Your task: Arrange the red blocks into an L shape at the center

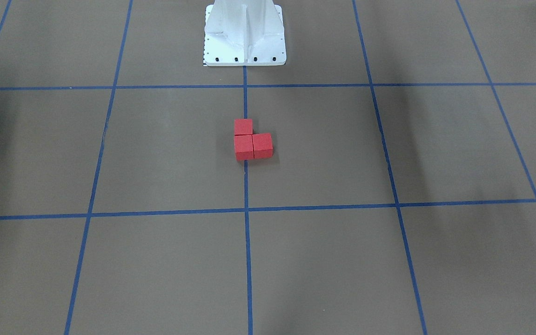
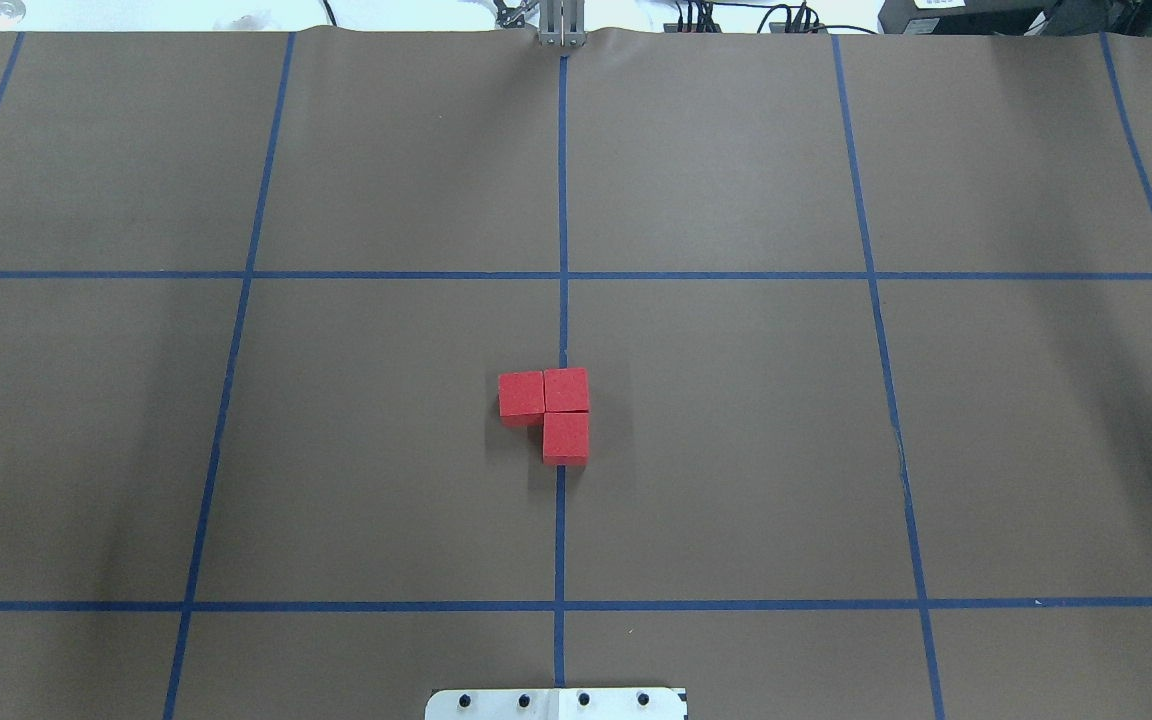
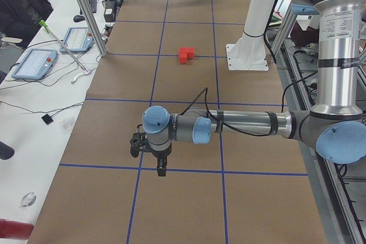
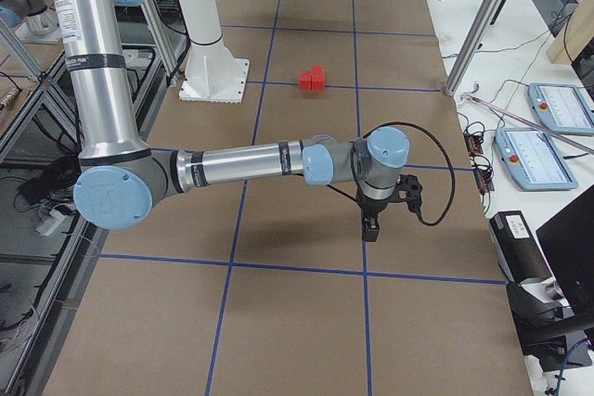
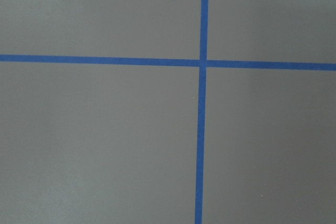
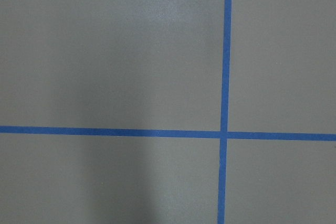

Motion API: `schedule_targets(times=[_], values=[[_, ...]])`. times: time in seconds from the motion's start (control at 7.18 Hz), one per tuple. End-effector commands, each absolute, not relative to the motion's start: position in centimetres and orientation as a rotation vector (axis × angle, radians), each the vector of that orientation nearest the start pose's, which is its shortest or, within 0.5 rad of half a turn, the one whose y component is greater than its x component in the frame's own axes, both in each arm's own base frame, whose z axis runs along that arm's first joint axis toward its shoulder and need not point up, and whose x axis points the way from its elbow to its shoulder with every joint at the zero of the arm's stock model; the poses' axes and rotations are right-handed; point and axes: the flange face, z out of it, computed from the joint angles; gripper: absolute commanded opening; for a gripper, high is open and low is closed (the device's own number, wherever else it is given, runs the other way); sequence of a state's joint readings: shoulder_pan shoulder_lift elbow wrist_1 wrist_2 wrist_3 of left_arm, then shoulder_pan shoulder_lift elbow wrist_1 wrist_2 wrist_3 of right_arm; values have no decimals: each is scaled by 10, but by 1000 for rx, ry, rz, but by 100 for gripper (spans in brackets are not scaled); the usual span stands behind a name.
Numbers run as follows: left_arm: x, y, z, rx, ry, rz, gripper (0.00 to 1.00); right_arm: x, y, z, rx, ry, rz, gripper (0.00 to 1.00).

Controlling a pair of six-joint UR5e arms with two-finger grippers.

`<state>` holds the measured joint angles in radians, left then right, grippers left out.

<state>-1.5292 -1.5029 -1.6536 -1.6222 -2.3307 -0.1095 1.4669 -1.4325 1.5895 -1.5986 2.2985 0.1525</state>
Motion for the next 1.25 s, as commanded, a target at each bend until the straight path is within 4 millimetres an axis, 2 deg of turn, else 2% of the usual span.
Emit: schedule_targets(times=[0.0,0.28,0.56,0.84,0.97,1.11], values=[[-45,-472,639,26,766,-29,100,13,-554,587,34,-704,1,99],[-45,-471,639,29,766,-28,100,12,-553,583,37,-710,2,99],[-42,-470,639,14,808,-34,100,13,-540,601,2,-714,17,99],[-46,-468,640,19,810,-40,100,13,-538,603,-4,-717,20,99],[-46,-462,647,5,809,-44,100,13,-538,603,-4,-720,19,99],[-46,-463,643,13,810,-44,100,13,-538,604,-5,-718,20,99]])
